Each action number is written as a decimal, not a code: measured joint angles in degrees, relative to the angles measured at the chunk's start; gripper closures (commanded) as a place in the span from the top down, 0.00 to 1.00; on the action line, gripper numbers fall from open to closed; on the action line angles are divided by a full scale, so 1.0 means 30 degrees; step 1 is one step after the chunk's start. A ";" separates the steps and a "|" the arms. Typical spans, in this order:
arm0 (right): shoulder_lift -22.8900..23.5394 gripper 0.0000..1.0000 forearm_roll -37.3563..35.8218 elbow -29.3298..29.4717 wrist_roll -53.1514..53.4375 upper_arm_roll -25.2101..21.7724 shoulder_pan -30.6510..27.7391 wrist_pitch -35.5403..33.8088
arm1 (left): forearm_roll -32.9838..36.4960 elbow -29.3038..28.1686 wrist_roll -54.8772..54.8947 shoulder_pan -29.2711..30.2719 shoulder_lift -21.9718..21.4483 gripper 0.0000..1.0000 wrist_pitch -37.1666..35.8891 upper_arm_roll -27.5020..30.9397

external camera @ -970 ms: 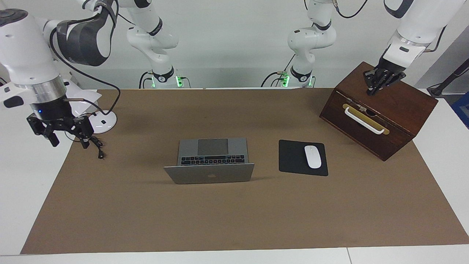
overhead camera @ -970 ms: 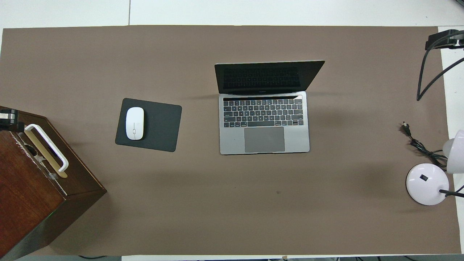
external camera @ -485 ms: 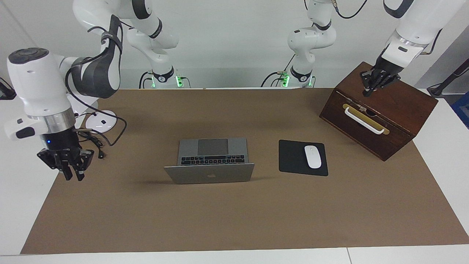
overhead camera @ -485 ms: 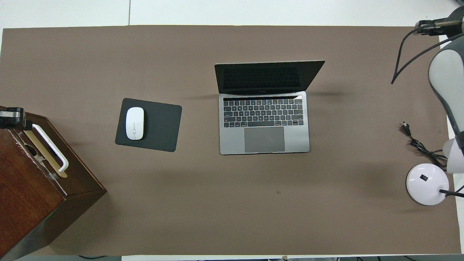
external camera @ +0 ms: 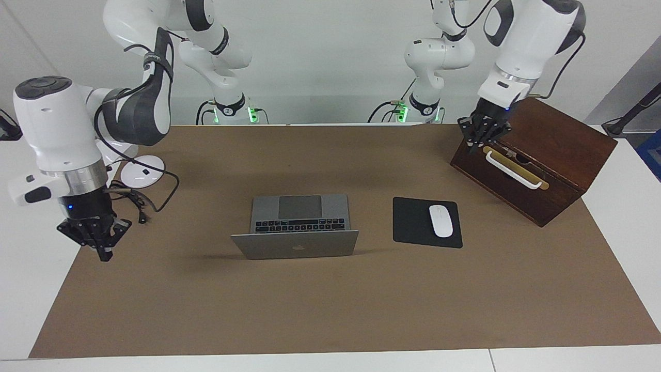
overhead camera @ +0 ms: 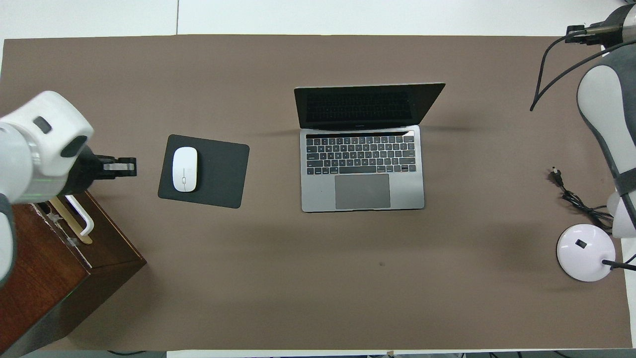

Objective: Close laptop with both arms
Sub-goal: 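Move the left gripper toward the laptop front while the right gripper reaches the lid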

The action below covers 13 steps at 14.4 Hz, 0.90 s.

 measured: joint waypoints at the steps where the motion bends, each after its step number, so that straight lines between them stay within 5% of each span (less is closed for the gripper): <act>1: 0.0146 0.00 -0.0179 0.0293 0.0000 0.0021 0.0031 -0.0047 | -0.0360 -0.1173 -0.0164 -0.0471 -0.0473 0.00 0.1304 -0.0020; 6: 0.1689 0.00 -0.0303 0.2057 0.0454 0.0263 0.0643 -0.0165 | -0.1121 -0.4868 -0.0504 -0.2699 -0.1443 0.00 0.6053 -0.0006; 13: 0.2958 0.00 -0.0302 0.3001 0.5336 0.0478 0.2632 -0.0938 | -0.1141 -0.8390 -0.1369 -0.6104 -0.0483 0.00 1.3437 -0.0004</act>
